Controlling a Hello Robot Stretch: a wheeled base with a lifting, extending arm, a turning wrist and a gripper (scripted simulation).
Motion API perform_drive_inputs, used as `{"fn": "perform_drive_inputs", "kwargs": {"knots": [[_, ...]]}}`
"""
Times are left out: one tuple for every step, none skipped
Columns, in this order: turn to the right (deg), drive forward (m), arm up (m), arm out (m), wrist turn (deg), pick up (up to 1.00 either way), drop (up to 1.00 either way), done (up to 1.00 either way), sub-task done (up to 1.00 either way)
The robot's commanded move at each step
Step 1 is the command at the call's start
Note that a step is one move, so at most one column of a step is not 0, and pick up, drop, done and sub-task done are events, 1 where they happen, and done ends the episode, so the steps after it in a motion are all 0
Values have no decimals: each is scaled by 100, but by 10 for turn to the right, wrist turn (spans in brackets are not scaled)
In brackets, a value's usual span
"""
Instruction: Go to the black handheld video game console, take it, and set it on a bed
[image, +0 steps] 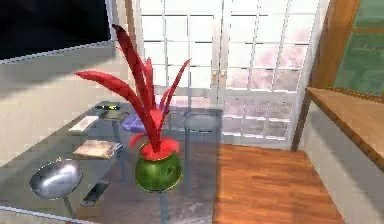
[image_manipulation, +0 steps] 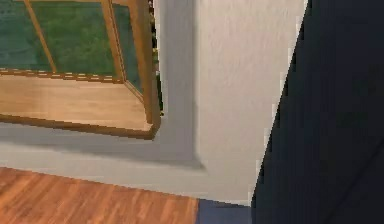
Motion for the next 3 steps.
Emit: {"fn": "perform_drive_inputs", "kwargs": {"knots": [[-450, 0, 0, 0, 0, 0, 0, 0, 0], [-450, 0, 0, 0, 0, 0, 0, 0, 0], [-300, 0, 0, 0, 0, 0, 0, 0, 0]]}}
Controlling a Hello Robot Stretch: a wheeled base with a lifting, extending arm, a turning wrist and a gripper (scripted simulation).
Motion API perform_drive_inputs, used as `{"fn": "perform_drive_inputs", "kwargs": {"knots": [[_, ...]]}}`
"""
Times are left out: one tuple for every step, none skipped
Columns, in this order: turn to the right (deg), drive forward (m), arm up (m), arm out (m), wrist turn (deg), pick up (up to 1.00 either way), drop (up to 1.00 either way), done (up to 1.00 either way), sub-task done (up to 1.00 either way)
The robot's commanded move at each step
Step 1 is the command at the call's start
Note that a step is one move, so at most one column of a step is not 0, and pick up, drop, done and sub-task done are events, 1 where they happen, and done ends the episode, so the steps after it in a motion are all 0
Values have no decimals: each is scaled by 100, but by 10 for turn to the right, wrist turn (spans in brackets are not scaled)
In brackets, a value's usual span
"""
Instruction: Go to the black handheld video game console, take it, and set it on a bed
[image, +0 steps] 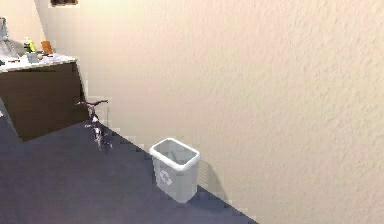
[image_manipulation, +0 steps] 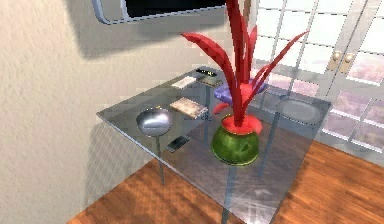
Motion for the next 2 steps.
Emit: {"fn": "perform_drive_inputs", "kwargs": {"knots": [[0, 0, 50, 0, 0, 0, 0, 0, 0], [0, 0, 34, 0, 0, 0, 0, 0, 0]]}}
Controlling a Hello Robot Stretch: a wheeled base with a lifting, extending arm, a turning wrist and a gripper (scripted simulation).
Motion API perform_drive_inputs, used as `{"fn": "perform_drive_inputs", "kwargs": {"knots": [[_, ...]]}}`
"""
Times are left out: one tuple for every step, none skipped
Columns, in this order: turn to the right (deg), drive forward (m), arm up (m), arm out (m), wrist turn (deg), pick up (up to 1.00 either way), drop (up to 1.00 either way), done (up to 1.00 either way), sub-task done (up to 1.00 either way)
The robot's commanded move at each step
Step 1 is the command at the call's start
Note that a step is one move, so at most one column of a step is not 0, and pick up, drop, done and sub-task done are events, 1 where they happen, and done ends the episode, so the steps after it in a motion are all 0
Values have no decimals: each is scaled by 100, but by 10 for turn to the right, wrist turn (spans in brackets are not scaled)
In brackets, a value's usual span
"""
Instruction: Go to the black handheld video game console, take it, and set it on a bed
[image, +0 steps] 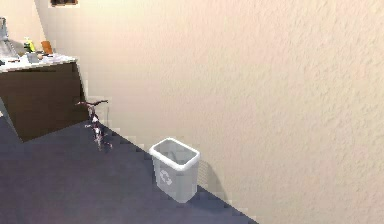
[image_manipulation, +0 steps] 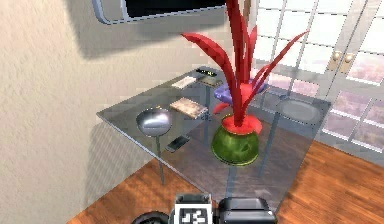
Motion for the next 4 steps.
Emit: {"fn": "perform_drive_inputs", "kwargs": {"knots": [[0, 0, 0, 42, 0, 0, 0, 0, 0], [0, 0, 0, 0, 450, 0, 0, 0, 0], [0, 0, 0, 0, 450, 0, 0, 0, 0], [0, 0, 0, 0, 450, 0, 0, 0, 0]]}}
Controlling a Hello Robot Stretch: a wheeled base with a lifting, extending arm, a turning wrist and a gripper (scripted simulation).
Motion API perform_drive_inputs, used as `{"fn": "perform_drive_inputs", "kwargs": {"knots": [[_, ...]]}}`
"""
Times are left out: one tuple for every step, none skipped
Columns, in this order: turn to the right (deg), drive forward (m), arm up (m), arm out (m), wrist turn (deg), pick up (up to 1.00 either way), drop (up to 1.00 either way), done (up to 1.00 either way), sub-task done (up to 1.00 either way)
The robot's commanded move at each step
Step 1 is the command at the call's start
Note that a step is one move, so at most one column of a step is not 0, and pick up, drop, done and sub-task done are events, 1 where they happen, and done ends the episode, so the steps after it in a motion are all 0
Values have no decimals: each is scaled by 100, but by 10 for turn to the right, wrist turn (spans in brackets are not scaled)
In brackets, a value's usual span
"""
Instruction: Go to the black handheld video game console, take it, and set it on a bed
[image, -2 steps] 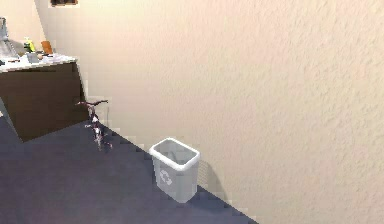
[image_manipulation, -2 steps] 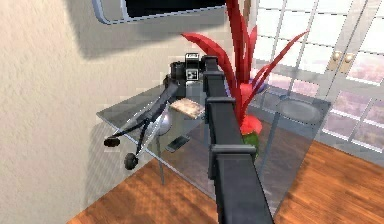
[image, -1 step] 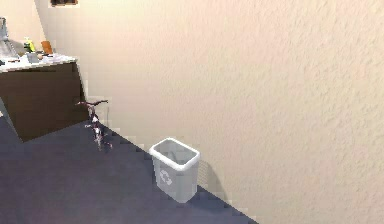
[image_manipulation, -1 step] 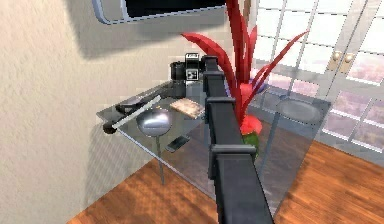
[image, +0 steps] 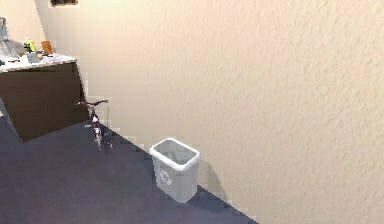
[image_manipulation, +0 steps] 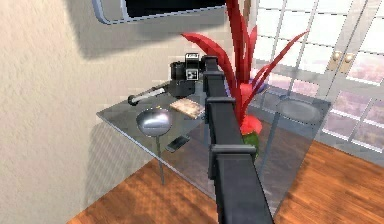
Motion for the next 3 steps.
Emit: {"fn": "perform_drive_inputs", "kwargs": {"knots": [[0, 0, 0, 0, 240, 0, 0, 0, 0], [0, 0, -30, 0, 0, 0, 0, 0, 0], [0, 0, 0, 0, 0, 100, 0, 0, 0]]}}
